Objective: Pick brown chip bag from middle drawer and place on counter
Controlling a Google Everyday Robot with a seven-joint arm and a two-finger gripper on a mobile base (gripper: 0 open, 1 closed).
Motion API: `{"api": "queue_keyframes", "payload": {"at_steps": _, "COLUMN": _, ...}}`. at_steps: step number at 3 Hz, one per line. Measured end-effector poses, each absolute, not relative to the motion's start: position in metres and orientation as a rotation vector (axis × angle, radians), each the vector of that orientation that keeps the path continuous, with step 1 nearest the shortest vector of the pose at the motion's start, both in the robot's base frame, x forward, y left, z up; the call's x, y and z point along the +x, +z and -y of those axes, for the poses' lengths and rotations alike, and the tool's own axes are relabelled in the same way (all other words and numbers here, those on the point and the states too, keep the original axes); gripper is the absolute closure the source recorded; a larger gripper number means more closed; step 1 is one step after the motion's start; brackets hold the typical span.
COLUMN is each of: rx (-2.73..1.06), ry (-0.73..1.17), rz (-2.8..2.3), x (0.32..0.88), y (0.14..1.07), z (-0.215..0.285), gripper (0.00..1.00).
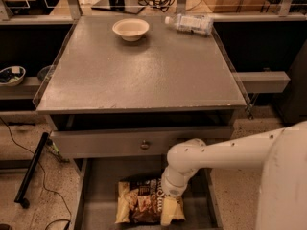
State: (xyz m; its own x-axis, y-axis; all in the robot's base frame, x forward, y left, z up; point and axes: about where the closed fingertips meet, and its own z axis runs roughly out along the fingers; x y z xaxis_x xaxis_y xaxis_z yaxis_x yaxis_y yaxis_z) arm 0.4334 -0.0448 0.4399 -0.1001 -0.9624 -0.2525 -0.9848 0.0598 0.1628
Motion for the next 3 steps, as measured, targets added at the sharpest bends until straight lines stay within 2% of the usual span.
{"api": "queue_keyframes", "payload": {"at_steps": 3, "rx": -2.003, "ry": 0.513, "rz": -2.276, "x": 0.438, "y": 0.383, "z": 0.040, "gripper": 0.00}}
